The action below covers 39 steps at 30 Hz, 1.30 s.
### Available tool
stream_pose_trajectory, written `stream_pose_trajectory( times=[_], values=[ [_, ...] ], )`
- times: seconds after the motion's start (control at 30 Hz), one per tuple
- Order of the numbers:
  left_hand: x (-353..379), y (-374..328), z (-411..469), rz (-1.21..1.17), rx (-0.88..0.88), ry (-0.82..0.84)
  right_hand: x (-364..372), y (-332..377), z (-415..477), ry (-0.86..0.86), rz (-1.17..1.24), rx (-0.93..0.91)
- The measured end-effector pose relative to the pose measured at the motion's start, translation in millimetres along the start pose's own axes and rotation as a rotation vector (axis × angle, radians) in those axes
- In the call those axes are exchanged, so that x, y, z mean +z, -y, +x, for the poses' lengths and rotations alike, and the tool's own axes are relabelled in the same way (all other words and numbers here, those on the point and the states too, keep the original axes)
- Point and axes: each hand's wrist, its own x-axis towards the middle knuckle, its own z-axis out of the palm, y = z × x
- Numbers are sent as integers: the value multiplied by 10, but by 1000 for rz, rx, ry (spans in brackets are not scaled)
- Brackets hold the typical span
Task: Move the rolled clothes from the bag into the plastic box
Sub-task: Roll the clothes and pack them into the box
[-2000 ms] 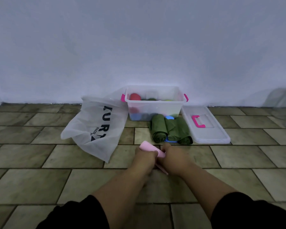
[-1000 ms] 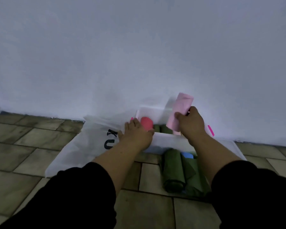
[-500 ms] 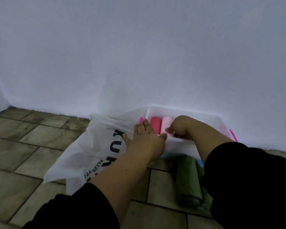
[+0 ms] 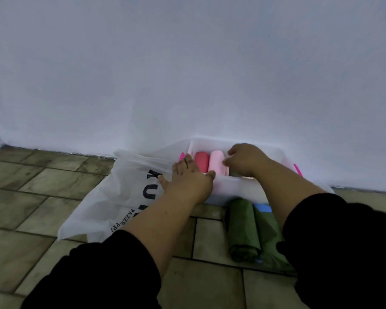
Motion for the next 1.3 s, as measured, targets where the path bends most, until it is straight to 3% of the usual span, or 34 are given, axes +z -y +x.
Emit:
stream_pose_trajectory(
  times=[0.1, 0.13, 0.27, 0.43, 0.57, 0.63, 0.73, 0.8, 0.9, 1.0, 1.13, 1.23, 1.3],
  values=[
    [-2, -5, -14, -8, -9, -2, -57, -166, -276, -319, 68, -31],
    [-6, -12, -18, -15, -10, -1, -34, -237, -379, -310, 21, -25],
    [-60, -31, -35, -47, -32, 16, 443, -449, -836, 3, -245, 74],
    [-8, 33, -290, -263, 51, -158, 900, -391, -1142, -133, -273, 42],
    [78, 217, -717, -541, 266, -329, 959, -318, -1434, -92, -303, -91],
    [69, 340, -930, -592, 327, -230, 1043, -285, -1657, -72, -299, -187],
    [26, 487, -1188, -558, 261, -41, 1207, -357, -1918, -25, -293, -222],
    [7, 585, -1344, -580, 133, 107, 1236, -399, -2007, 3, -232, -182],
    [120, 653, -1601, -685, -115, 535, 1116, -404, -2028, 20, 90, -5],
    [313, 546, -1772, -970, -297, 807, 1021, -408, -2067, -109, 253, 21],
    [325, 347, -1689, -1412, -375, 657, 1094, -386, -2191, -296, 85, -167],
    [160, 241, -1569, -1467, -344, 453, 1114, -464, -2243, -322, -36, -180],
    [44, 228, -1445, -1378, -225, 148, 1161, -530, -2277, -302, -96, -205]
  ],
)
